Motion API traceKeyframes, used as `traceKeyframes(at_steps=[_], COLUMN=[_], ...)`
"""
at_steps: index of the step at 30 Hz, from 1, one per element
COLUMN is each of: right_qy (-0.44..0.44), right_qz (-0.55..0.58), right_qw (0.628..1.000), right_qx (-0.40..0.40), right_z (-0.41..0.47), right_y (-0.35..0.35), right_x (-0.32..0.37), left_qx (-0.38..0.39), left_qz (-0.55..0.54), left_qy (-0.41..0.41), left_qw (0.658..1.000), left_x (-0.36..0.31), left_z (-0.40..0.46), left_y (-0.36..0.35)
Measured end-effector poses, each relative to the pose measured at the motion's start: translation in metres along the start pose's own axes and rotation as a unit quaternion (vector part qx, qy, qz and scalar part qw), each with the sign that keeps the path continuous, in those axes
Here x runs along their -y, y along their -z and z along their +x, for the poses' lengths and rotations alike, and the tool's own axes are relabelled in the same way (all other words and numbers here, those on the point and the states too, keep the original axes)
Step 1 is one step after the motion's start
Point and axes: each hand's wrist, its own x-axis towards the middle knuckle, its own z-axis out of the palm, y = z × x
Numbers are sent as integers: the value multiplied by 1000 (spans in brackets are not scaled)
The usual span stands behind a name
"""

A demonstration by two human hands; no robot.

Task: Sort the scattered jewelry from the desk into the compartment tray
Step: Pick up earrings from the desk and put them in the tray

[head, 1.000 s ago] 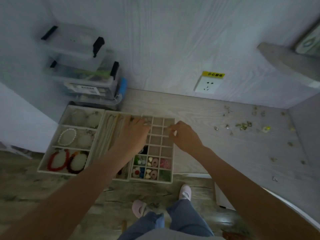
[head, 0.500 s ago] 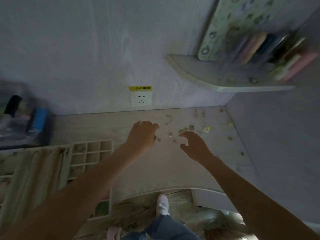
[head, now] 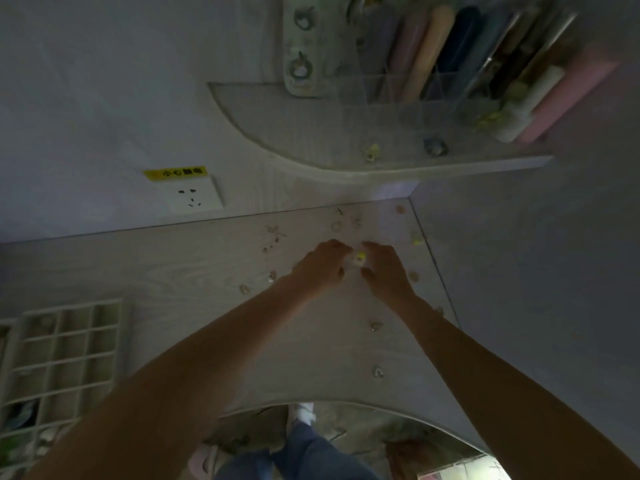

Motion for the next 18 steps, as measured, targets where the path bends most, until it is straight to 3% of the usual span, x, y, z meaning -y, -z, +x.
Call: traceKeyframes(at_steps=[5,10,18], right_qy=[-46,-56,-81], right_qz=[91,187,253], right_qw=[993,978,958], right_qx=[-64,-79,-104], right_z=[20,15,14], right_y=[-2,3,8], right_x=[2,-4,-20], left_qx=[-2,-37,-25], left_qz=[-35,-113,-214], left_qy=[60,95,109], left_qw=[998,988,970], left_x=[-22,-18,-26], left_z=[37,48,55], left_y=[-12,-10,-12])
